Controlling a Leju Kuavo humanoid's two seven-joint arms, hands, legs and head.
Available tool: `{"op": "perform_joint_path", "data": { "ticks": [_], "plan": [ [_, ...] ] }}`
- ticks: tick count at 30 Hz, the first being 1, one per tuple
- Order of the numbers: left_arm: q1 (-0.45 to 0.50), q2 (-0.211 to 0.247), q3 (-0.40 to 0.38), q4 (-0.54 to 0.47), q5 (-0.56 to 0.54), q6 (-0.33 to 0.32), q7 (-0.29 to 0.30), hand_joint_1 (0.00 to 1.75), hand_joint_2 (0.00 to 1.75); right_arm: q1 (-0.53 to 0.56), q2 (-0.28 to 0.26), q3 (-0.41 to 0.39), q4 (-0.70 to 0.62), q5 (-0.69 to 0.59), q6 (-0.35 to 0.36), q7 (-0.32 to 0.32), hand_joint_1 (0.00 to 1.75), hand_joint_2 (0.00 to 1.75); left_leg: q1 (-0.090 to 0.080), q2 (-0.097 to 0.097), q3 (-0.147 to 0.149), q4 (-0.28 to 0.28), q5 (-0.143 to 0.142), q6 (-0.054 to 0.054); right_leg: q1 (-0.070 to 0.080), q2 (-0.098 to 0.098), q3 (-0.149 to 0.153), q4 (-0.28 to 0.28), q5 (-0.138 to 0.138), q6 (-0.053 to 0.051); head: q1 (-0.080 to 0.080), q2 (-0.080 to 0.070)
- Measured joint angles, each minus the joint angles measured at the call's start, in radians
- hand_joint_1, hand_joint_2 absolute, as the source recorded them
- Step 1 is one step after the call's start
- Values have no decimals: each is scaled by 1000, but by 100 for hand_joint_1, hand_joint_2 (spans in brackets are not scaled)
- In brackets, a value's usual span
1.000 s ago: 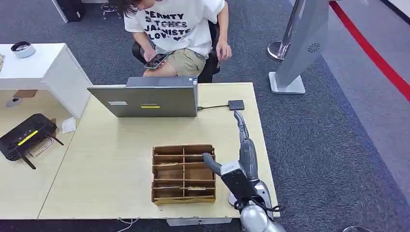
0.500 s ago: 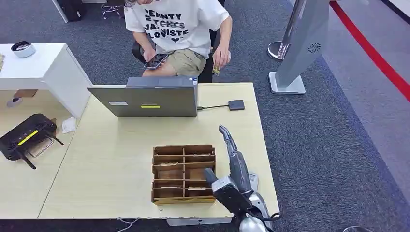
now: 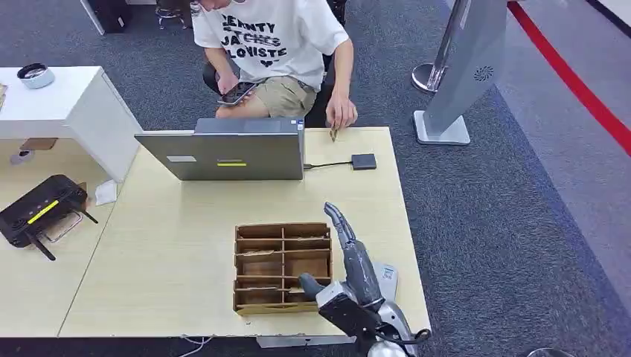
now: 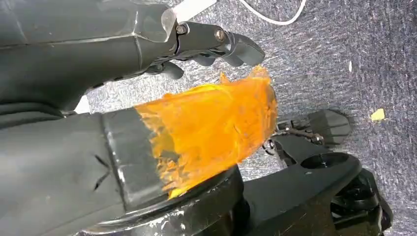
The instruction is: Pass the card to the sensor for recognition and then transmit it.
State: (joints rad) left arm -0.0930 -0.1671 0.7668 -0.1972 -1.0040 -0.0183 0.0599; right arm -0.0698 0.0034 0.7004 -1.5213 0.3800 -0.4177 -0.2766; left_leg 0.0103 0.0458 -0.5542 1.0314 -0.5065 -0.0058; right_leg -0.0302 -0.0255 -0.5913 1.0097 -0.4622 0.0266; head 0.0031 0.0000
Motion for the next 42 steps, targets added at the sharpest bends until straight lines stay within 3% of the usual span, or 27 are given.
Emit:
{"op": "perform_joint_path", "data": {
  "ticks": [17, 18, 19, 20, 21, 22, 42],
  "plan": [
    [3, 0, 0, 0, 2, 0, 5, 0, 0, 0, -13, 24, 1, 285, -153, 35, 0, 175, 0, 0, 0, 0, 0, 0, 0, 0, 0, 0, 0, 0, 0, 0],
    [3, 0, 0, 0, 5, -1, 5, 0, 0, -1, -13, 25, 2, 302, -159, 39, 17, 175, 0, 0, 0, 0, 0, 0, 0, 0, 0, 0, 0, 0, 0, 0],
    [3, -1, 1, 0, 7, 0, 5, 0, 0, -2, -14, 27, 4, 317, -165, 44, 17, 175, 0, 0, 0, 0, 0, 0, 0, 0, 0, 0, 0, 0, 0, 0],
    [3, -1, 1, 0, 8, 0, 6, 0, 0, -4, -14, 30, 6, 328, -168, 47, 75, 175, 0, 0, 0, 0, 0, 0, 0, 0, 0, 0, 0, 0, 0, 0],
    [3, -2, 1, 0, 10, 0, 8, 0, 0, -6, -14, 32, 9, 340, -172, 50, 161, 175, 0, 0, 0, 0, 0, 0, 0, 0, 0, 0, 0, 0, 0, 0],
    [3, -2, 1, 0, 11, 0, 9, 0, 0, -7, -14, 34, 11, 350, -177, 53, 175, 175, 0, 0, 0, 0, 0, 0, 0, 0, 0, 0, 0, 0, 0, 0],
    [2, -14, 31, 0, 44, 23, 13, 0, 0, -59, -14, 63, 95, 517, -219, 123, 175, 175, 0, 0, 0, 0, 0, 0, 0, 0, 0, 0, 0, 0, 0, 0]
  ]
}}
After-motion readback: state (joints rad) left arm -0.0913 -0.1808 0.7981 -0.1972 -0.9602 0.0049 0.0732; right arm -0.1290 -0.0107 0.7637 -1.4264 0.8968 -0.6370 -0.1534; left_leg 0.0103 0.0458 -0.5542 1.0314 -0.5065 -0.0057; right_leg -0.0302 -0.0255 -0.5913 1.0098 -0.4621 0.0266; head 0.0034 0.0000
